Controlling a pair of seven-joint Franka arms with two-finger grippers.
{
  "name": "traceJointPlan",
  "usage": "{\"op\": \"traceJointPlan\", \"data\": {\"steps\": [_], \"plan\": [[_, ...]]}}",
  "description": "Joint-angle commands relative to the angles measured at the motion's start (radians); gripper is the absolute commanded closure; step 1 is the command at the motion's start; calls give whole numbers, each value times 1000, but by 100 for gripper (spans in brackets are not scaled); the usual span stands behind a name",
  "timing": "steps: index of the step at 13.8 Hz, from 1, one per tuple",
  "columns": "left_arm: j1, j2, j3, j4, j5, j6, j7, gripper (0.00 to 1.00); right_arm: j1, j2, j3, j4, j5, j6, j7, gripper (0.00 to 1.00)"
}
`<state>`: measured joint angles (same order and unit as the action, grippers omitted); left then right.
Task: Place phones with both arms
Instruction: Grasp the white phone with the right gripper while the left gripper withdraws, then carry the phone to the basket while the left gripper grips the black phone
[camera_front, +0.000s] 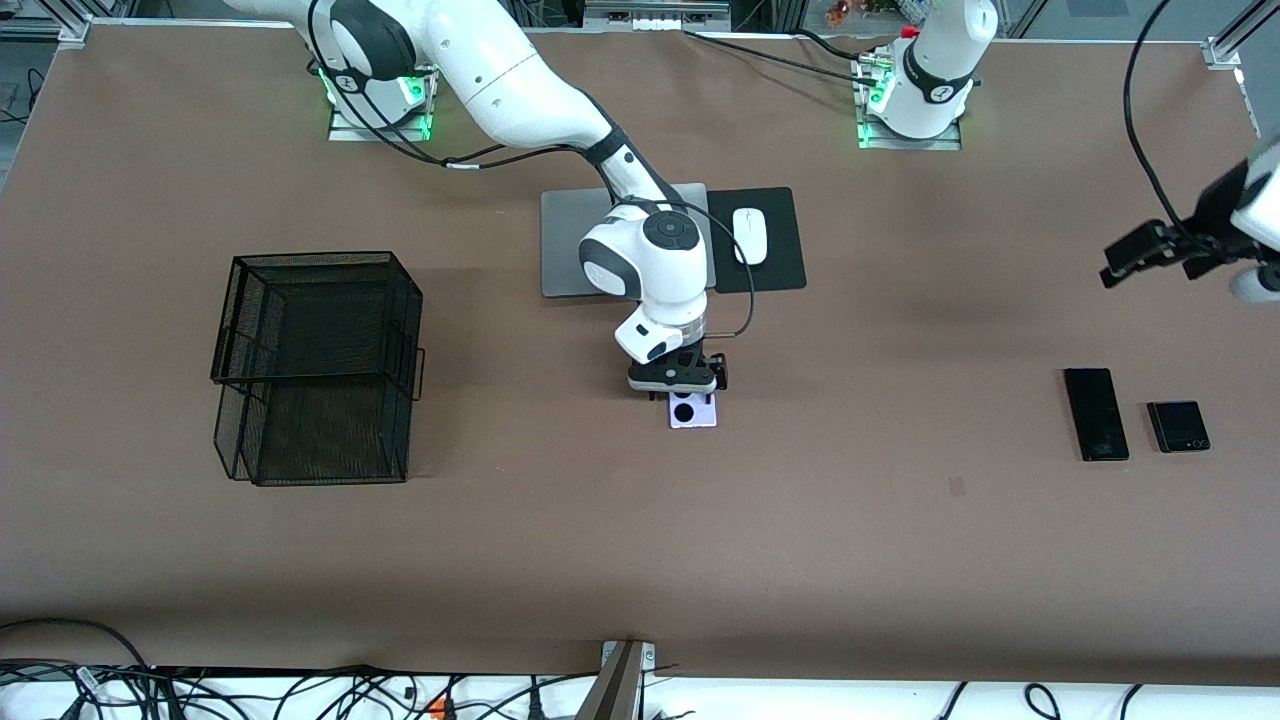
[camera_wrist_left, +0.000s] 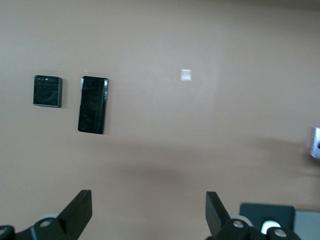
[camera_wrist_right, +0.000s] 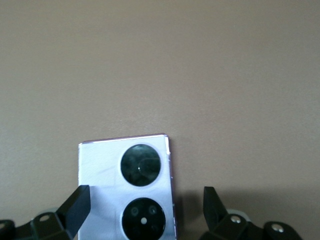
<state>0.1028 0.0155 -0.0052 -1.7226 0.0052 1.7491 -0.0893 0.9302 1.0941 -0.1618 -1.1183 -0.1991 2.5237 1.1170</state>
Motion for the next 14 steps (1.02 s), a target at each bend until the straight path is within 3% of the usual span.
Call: {"op": "traceJointPlan", "data": {"steps": [1, 4, 7, 10, 11, 12, 14], "plan": [[98, 148, -9, 32, 16, 111, 100, 0, 19, 20, -15, 37, -35, 7, 17, 0], [155, 270, -7, 25, 19, 263, 242, 0, 24, 27, -15, 37, -37, 21, 18, 0], [216, 380, -9, 12, 107, 404, 368, 0, 27, 42, -18, 35, -45, 40, 20, 0], [264, 435, -9, -84, 114, 531, 391, 0, 30, 49, -24, 35, -52, 43, 20, 3], [274, 449, -9, -136, 114, 608, 392, 0, 30, 49, -24, 35, -52, 43, 20, 14], [288, 466, -9, -164, 114, 659, 392, 0, 32, 49, -28, 37, -52, 43, 17, 32], [290, 512, -10, -176, 110, 704, 390, 0, 32, 47, -30, 37, -52, 43, 14, 56]]}}
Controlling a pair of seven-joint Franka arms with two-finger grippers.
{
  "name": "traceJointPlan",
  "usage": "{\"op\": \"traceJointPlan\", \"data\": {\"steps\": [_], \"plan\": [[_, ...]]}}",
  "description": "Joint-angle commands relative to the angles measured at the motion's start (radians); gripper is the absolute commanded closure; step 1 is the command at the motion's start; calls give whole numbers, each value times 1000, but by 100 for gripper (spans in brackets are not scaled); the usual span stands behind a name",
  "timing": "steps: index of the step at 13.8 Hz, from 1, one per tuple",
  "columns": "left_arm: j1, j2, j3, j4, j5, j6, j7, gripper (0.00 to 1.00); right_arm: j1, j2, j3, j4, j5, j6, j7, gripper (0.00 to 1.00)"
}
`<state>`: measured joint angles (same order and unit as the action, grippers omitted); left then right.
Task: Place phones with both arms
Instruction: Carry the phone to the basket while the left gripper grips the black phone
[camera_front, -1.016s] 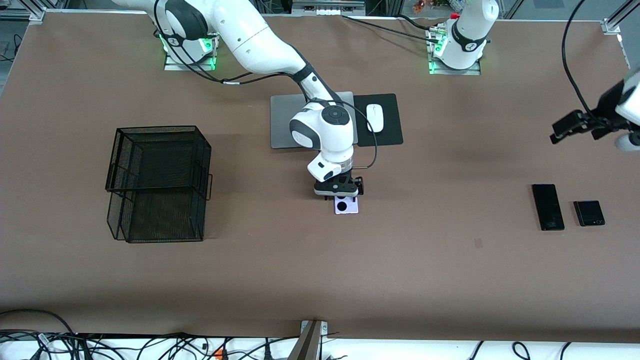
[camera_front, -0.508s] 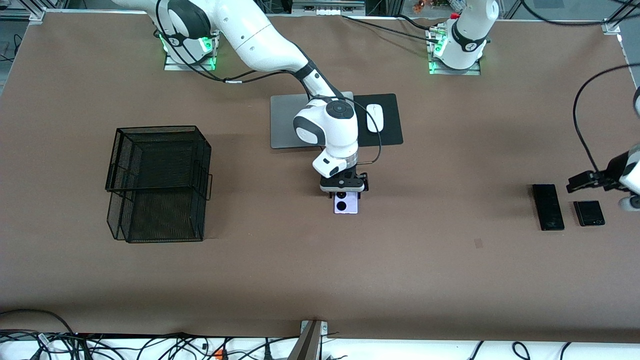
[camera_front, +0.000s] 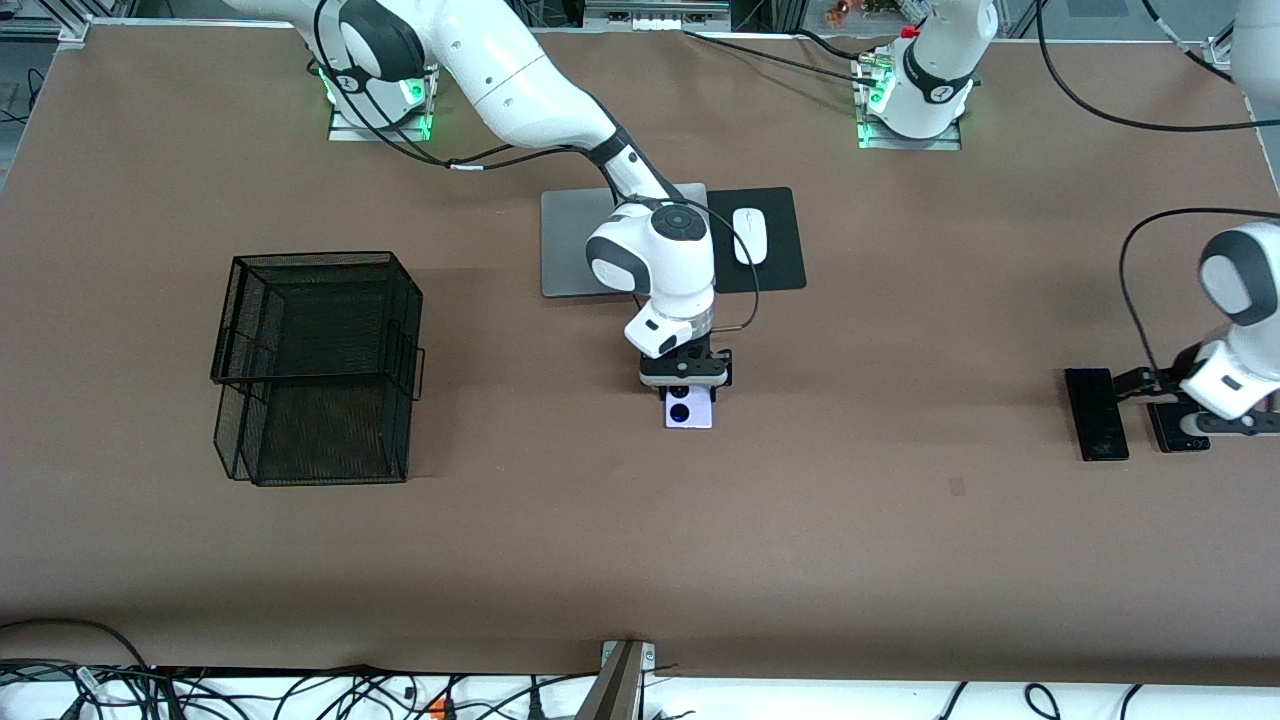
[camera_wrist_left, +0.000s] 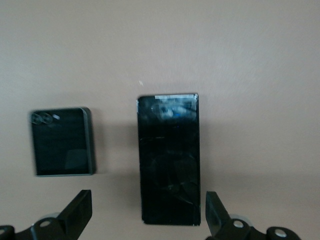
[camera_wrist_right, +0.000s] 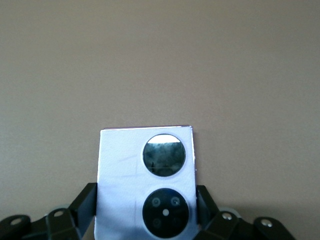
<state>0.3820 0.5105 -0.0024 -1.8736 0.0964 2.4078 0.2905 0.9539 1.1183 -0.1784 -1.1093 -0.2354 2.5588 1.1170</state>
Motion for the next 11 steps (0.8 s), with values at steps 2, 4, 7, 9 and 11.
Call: {"op": "traceJointPlan", "data": {"steps": [2, 4, 7, 9, 11], "plan": [[11, 46, -19, -24, 22, 65, 12, 0, 8, 15, -15, 28, -16, 0, 9, 59], [5, 88, -24, -12, 22, 68, 12, 0, 5, -8, -16, 28, -13, -58, -2, 59], [9, 98, -24, -9, 19, 94, 13, 0, -10, -121, -3, 26, 4, -233, -84, 59], [3, 100, -24, 8, 20, 93, 13, 0, -26, -202, -4, 26, 71, -369, -173, 59], [8, 105, -24, 11, 17, 94, 13, 0, -61, -285, -6, 23, 161, -493, -299, 59]]}}
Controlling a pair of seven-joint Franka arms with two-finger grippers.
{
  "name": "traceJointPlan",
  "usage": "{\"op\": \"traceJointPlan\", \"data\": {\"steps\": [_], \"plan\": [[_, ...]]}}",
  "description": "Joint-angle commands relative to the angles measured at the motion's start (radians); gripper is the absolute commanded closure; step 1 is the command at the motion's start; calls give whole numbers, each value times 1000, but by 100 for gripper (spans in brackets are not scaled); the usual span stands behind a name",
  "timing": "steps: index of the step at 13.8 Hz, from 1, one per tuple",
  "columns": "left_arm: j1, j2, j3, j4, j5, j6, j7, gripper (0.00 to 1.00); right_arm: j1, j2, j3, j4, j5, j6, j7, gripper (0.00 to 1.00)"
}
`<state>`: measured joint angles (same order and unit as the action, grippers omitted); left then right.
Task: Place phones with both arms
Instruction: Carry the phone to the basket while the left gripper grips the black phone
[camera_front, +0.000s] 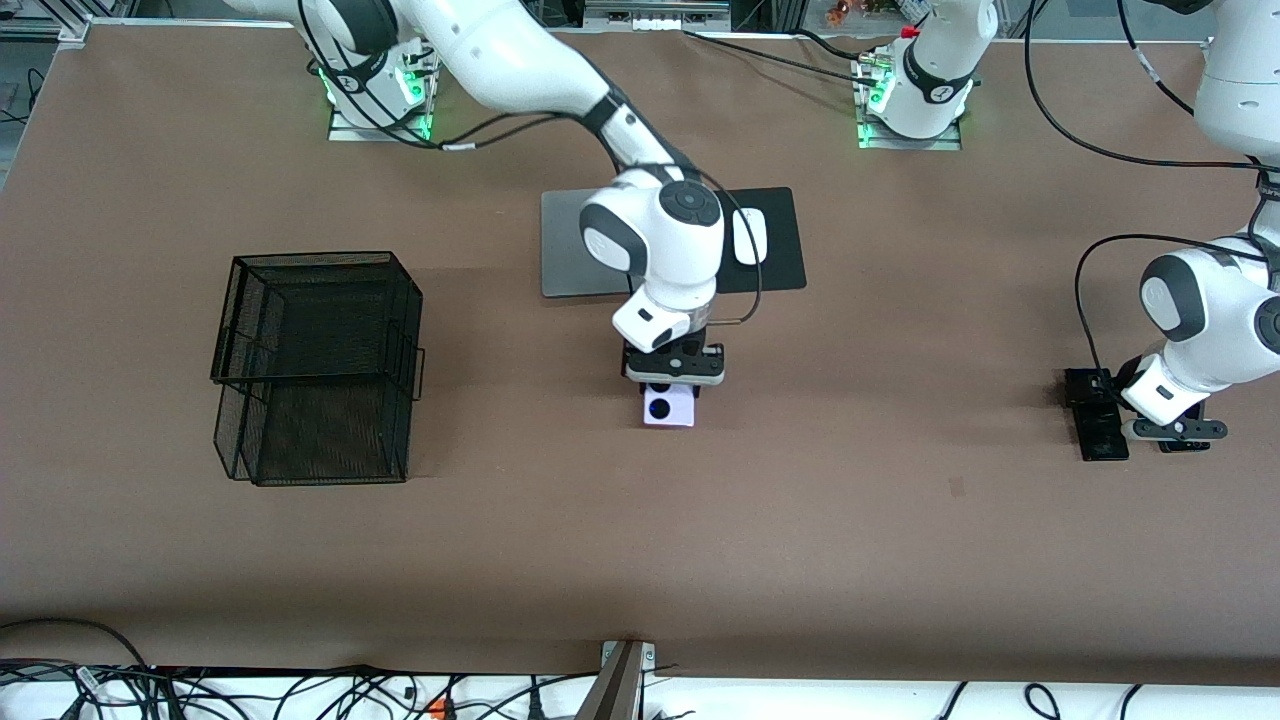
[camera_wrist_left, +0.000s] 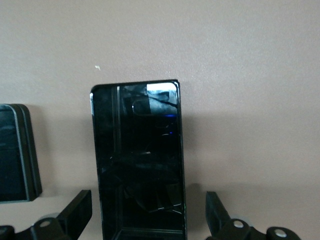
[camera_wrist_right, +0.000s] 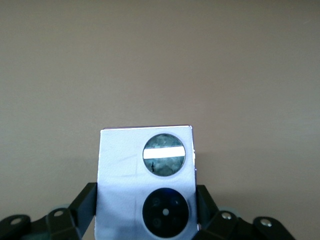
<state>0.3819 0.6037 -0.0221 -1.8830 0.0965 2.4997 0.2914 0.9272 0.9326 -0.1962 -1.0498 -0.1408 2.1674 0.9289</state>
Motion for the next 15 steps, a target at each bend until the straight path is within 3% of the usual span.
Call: {"op": "traceJointPlan", "data": {"steps": [1, 3, 5, 9, 11, 12, 13, 15], "plan": [[8, 18, -4, 21, 14, 2, 12, 0, -57, -141, 8, -44, 91, -176, -183, 59], [12, 37, -4, 27, 12, 16, 12, 0, -102, -230, 4, -93, 95, -309, -269, 59], [12, 42, -4, 25, 11, 37, 12, 0, -132, -357, -20, -253, 95, -302, -343, 59], [17, 62, -4, 25, 9, 76, 14, 1, -162, -541, -167, -514, 136, -236, -569, 59], [17, 64, -4, 27, 11, 76, 14, 51, -176, -577, -267, -584, 191, -203, -723, 59], [17, 64, -4, 27, 11, 76, 15, 64, -176, -586, -314, -605, 204, -186, -770, 59], [17, 62, -4, 27, 11, 76, 17, 74, -176, -591, -346, -634, 213, -157, -812, 59], [15, 58, -4, 38, 11, 64, 17, 75, -188, -603, -403, -715, 246, -36, -913, 59]]}}
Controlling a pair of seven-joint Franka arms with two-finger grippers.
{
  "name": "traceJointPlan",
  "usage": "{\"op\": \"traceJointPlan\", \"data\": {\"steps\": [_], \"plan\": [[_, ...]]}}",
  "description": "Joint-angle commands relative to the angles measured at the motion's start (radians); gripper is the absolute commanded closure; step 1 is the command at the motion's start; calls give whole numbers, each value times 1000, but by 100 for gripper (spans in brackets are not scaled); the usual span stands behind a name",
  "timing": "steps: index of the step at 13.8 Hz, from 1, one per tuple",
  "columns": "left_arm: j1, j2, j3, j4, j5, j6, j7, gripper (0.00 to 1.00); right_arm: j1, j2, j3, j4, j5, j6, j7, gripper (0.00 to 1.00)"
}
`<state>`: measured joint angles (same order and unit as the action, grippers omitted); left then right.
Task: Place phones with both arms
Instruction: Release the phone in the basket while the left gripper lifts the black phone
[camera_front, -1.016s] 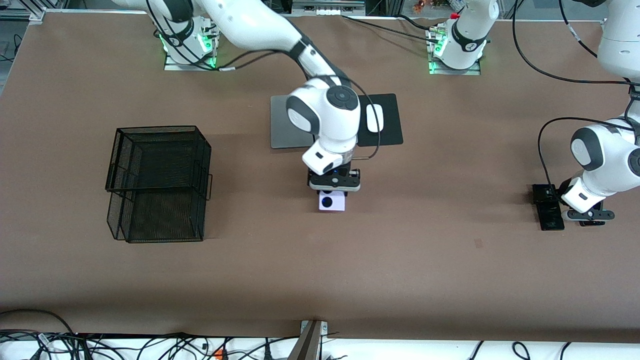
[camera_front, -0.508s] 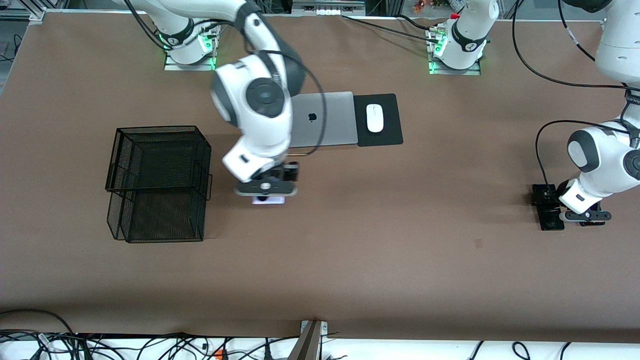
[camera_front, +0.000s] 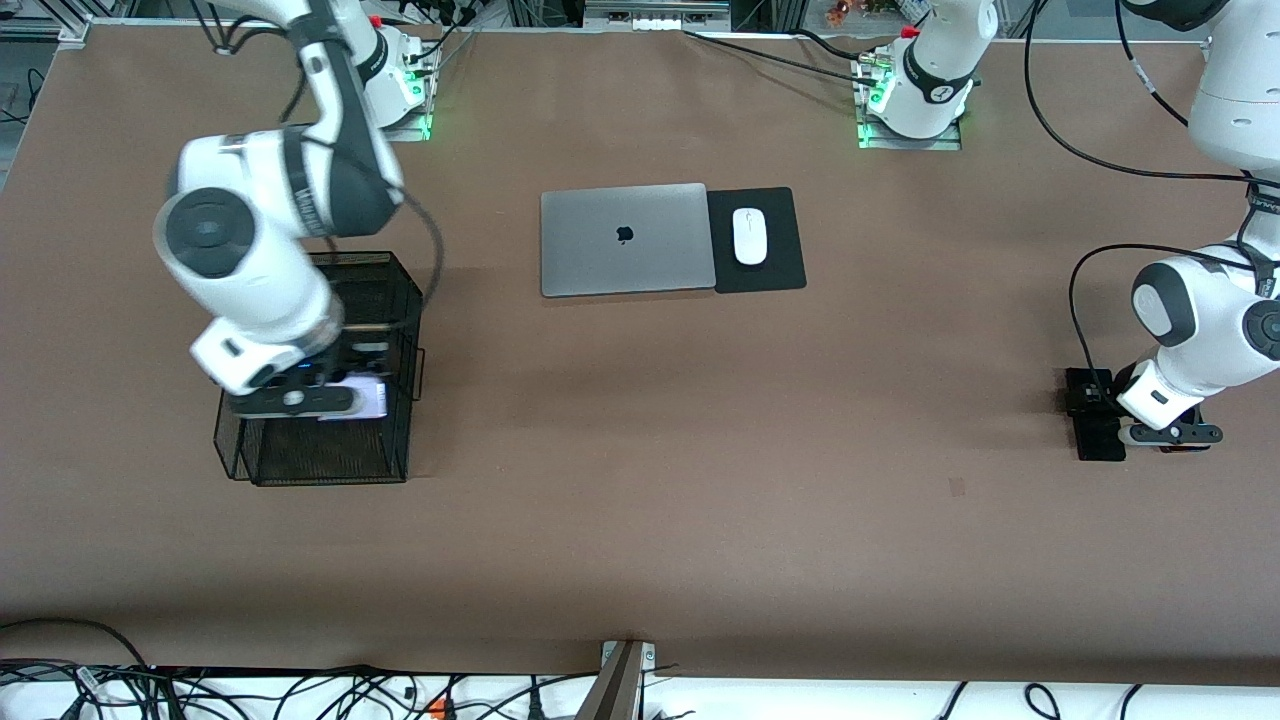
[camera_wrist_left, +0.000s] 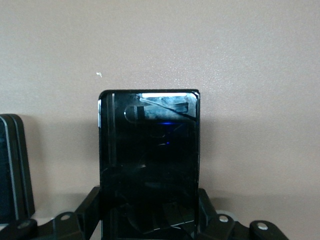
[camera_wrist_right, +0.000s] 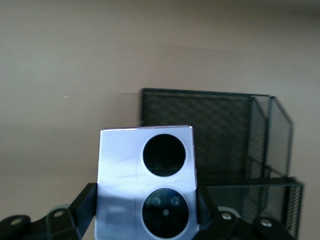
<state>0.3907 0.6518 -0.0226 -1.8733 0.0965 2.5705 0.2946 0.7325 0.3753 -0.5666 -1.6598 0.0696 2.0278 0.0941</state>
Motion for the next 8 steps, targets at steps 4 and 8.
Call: {"op": "traceJointPlan", "data": {"steps": [4, 8], "plan": [[-1, -82, -69, 155, 6, -314, -5, 75, -76, -30, -55, -242, 142, 375, -262, 59], [-30, -87, -187, 471, 8, -756, -87, 75, -136, 43, -55, -244, 362, 423, -445, 59]]}}
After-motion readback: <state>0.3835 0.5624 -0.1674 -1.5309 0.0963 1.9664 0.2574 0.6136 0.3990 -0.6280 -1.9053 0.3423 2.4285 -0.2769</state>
